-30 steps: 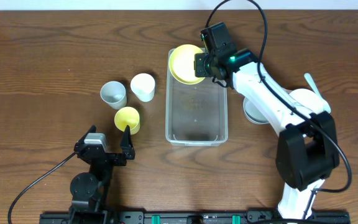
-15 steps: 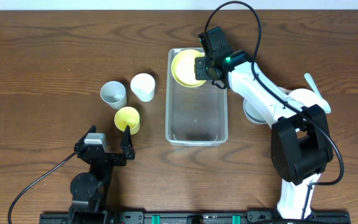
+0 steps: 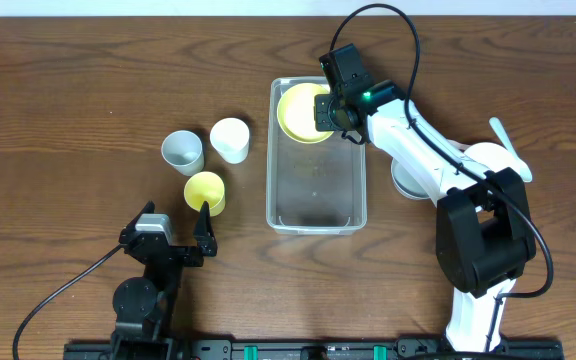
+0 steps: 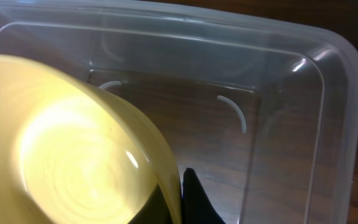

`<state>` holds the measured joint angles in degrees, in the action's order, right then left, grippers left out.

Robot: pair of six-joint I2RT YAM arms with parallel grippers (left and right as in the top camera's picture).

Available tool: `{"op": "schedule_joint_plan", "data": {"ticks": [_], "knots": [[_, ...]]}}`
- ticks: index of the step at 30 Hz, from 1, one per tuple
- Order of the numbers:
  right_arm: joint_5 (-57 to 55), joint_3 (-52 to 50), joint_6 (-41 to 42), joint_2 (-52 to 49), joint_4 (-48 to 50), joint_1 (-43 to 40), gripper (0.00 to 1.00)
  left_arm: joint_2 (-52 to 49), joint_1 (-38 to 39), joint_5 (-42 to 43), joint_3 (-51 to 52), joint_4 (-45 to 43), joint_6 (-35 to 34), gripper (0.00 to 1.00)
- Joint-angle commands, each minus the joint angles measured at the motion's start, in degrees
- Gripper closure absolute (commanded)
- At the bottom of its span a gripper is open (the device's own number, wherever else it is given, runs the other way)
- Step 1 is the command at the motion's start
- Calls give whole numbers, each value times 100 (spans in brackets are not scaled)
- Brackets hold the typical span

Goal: Pack container
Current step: 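Lift the yellow bowl and carry it into the clear container, then release the yellow bowl in the container and withdraw right gripper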

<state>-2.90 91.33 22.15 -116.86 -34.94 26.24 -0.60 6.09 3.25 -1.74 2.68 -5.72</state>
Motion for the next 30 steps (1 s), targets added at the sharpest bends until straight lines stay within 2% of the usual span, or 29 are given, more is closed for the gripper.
{"op": "schedule_joint_plan", "data": {"ticks": [1,12,23,30], "knots": [[-74,37,70,-59,2,48,93,31,-28,22,151,107,81,2],[-72,37,50,-59,57,57,92,31,-28,22,151,107,81,2],[-66,37,186,-509,157,223,99,31,-28,22,151,107,81,2],[-52,37,201,-579,256,223,98,31,-28,22,151,107,81,2]]}}
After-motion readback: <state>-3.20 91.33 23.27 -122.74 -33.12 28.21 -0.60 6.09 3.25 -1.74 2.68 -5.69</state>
